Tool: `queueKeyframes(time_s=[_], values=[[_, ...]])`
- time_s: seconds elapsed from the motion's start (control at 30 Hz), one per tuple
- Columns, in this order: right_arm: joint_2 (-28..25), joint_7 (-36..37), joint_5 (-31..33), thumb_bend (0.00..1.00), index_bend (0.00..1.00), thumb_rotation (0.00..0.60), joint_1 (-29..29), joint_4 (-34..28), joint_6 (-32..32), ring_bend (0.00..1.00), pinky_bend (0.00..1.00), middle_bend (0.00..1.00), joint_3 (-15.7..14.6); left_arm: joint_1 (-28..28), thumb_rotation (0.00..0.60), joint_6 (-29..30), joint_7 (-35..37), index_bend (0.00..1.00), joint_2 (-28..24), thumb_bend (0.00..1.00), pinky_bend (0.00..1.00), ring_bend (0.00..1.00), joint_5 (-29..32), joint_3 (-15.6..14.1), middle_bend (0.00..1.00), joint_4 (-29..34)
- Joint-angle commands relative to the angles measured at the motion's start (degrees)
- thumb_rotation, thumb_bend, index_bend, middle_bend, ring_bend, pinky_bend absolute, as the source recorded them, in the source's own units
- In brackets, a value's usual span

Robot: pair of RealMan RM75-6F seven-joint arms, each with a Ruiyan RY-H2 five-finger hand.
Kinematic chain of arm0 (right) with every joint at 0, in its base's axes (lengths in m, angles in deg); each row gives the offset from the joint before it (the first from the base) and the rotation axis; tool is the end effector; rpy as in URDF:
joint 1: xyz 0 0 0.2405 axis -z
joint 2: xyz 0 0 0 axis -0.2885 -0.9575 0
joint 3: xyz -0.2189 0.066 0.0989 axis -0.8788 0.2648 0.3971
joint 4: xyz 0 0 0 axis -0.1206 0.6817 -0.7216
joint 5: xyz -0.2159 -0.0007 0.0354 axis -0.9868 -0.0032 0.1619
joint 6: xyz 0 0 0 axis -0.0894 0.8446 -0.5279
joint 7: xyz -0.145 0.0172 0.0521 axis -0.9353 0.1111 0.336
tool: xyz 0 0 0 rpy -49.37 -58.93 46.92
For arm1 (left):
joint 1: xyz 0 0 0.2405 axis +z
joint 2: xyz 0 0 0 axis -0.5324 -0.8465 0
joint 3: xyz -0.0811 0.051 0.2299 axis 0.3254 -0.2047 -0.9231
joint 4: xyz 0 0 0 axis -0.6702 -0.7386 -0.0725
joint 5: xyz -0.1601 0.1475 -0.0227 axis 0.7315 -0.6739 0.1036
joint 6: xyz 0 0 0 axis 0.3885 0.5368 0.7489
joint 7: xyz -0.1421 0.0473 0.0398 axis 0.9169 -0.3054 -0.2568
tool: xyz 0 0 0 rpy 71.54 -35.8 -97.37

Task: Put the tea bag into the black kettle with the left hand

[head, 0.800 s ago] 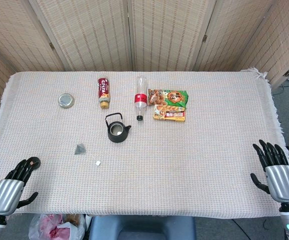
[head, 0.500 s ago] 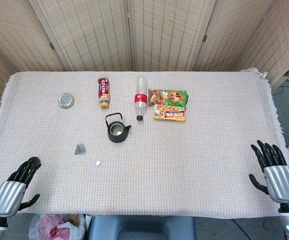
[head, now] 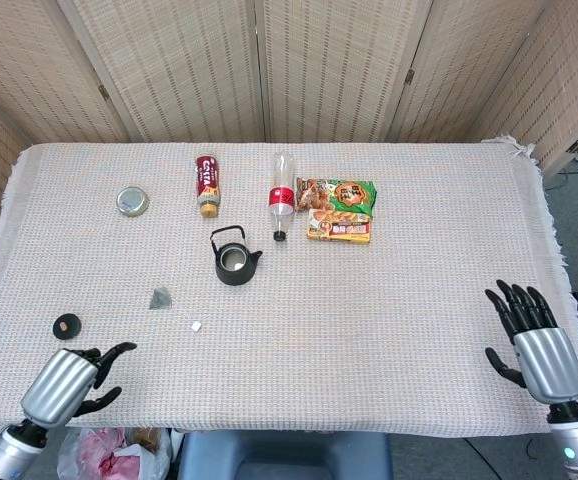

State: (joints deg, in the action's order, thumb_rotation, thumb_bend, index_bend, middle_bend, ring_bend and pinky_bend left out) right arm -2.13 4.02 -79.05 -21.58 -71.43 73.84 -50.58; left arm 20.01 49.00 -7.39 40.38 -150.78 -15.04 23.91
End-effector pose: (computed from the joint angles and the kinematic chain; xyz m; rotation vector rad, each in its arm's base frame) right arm -0.2878 -0.1841 0.1355 1.5288 -0.7876 0.9119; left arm -0.2340 0.1828 0.1007 -1.8779 -0.7484 -1.0348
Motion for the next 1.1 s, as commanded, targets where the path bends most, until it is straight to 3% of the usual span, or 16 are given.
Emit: queueKeyframes(time_s=[0.03, 0.23, 0.5, 0.8, 1.1], values=[[-0.1, 0.3, -0.1, 0.23, 0.0, 0.6, -0.2, 0.0, -0.3, 0.0, 0.0, 0.0, -0.1, -5.0, 0.6, -8.8, -1.2, 0.39, 0.1, 0.26, 1.0, 1.0, 4.6, 2.1, 1.0, 5.3], [-0.1, 0.7, 0.0, 0.23, 0.0, 0.6, 0.0, 0.2, 0.3, 0.0, 0.0, 0.0, 0.0, -12.6, 0.6, -22.3, -5.7, 0.41, 1.9, 0.26, 1.0, 1.0, 12.9, 5.7, 1.0, 8.4], [-0.1, 0.8, 1.3, 0.23, 0.0, 0.6, 0.3, 0.5, 0.7, 0.0, 0.0, 0.0, 0.4, -20.5, 0.6, -32.5, -4.8, 0.41, 3.6, 0.26, 1.0, 1.0, 21.0, 9.7, 1.0, 6.6], [0.0, -0.1, 3.4, 0.23, 0.0, 0.6, -0.9, 0.5, -1.9, 0.0, 0.0, 0.0, 1.2, -26.2, 0.6, -38.7, -5.1, 0.41, 7.2, 0.27, 1.0, 1.0, 31.4, 12.3, 1.0, -0.4], [0.0, -0.3, 4.3, 0.23, 0.0, 0.6, -1.4, 0.5, -2.8, 0.0, 0.0, 0.0, 1.4, -28.6, 0.6, -40.3, -6.6, 0.41, 11.1, 0.27, 1.0, 1.0, 36.7, 11.3, 1.0, -8.1]])
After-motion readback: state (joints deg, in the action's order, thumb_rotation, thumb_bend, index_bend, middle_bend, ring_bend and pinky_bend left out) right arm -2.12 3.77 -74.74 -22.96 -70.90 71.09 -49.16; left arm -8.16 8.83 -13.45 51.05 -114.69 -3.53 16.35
